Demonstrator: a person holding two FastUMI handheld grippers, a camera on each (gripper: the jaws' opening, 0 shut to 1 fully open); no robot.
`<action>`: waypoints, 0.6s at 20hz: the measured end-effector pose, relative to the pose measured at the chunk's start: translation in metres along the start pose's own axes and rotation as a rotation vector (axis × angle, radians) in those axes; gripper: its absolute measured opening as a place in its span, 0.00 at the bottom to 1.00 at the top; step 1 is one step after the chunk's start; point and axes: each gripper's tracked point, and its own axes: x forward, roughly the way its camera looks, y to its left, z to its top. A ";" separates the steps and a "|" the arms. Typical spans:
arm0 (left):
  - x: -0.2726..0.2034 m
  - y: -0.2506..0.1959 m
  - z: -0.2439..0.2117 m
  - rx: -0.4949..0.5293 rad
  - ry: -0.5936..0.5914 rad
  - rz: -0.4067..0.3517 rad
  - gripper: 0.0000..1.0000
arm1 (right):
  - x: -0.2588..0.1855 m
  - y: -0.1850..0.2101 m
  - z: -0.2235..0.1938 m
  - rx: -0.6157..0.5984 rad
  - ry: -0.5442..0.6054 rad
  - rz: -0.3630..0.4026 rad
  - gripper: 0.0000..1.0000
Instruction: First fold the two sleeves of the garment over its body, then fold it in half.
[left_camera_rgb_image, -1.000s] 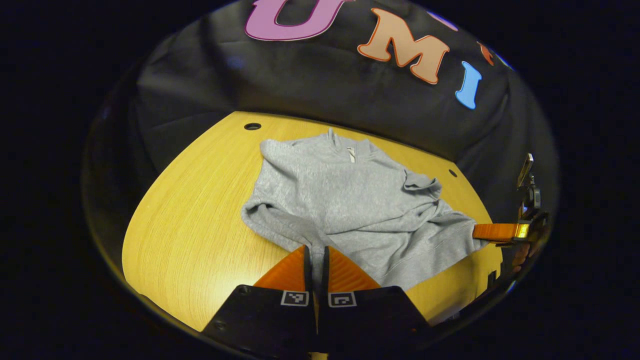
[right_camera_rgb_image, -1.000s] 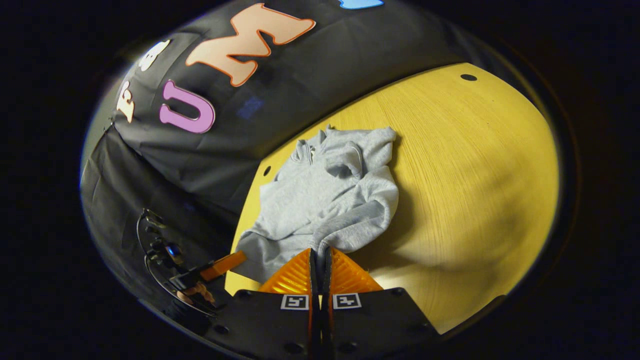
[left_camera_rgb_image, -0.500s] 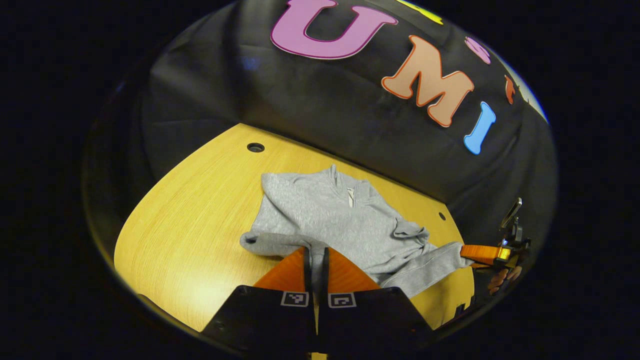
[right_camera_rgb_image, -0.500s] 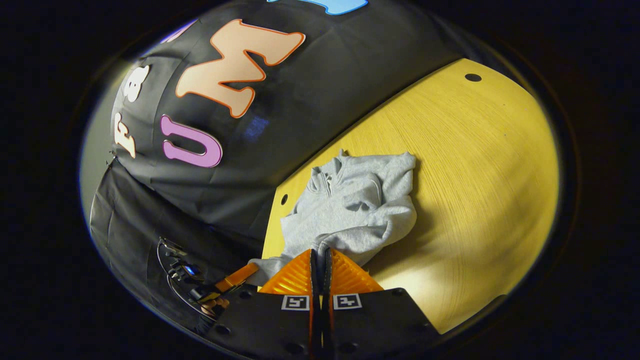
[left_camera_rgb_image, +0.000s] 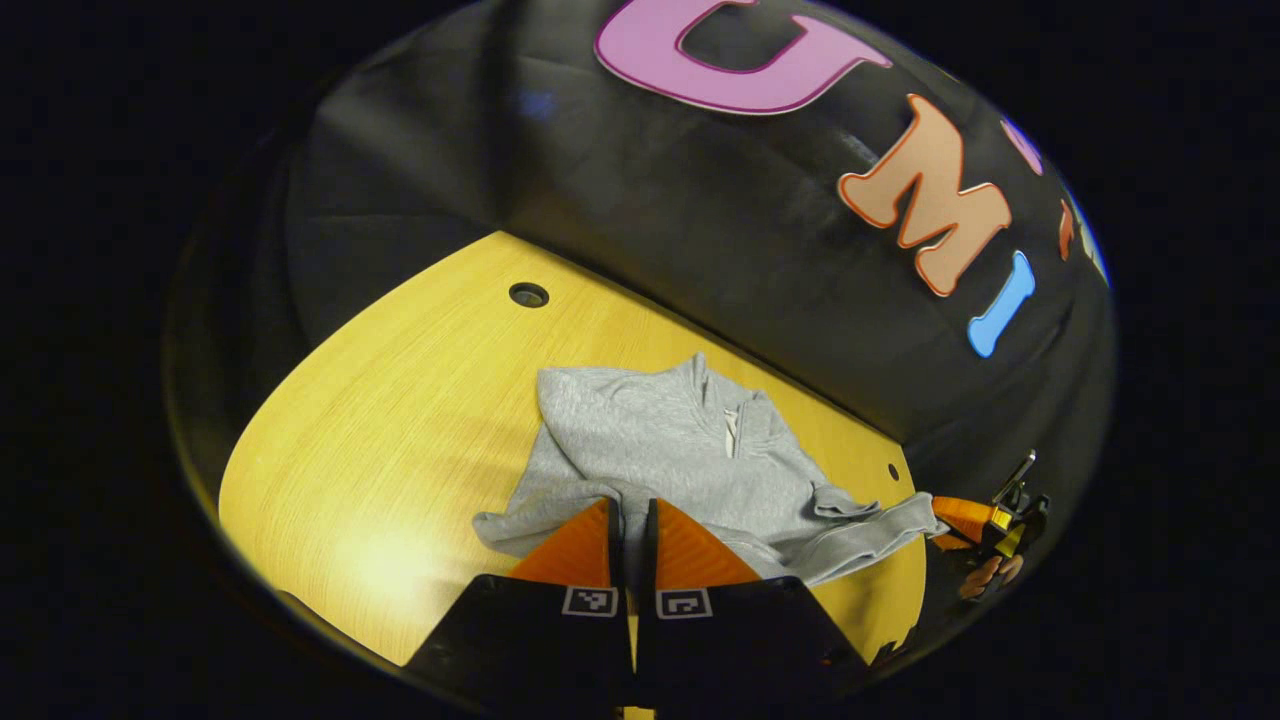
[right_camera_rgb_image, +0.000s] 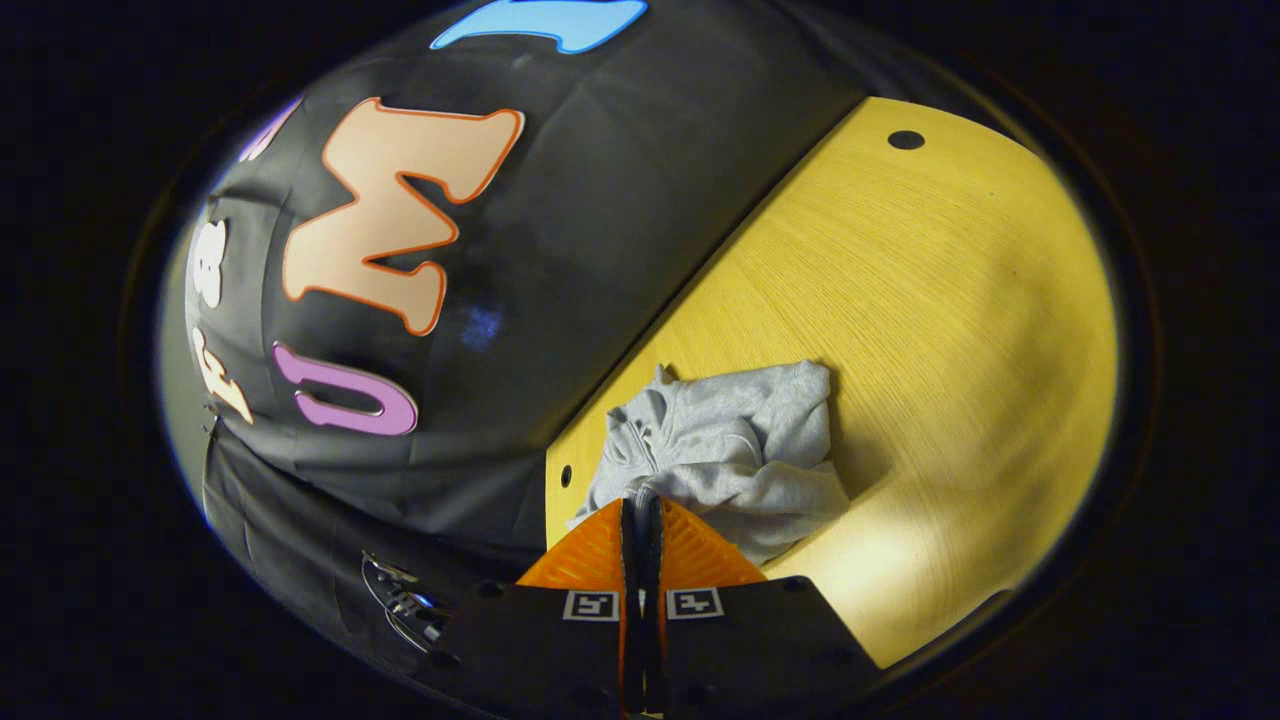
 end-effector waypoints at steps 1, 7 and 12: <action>0.009 0.004 0.001 -0.025 0.016 0.002 0.00 | 0.010 -0.005 0.003 0.018 -0.009 -0.019 0.03; 0.055 0.022 -0.004 -0.153 0.095 -0.007 0.04 | 0.053 -0.036 0.013 0.057 -0.059 -0.131 0.01; 0.071 0.035 -0.002 -0.157 0.089 0.039 0.22 | 0.065 -0.039 0.017 0.015 -0.090 -0.176 0.18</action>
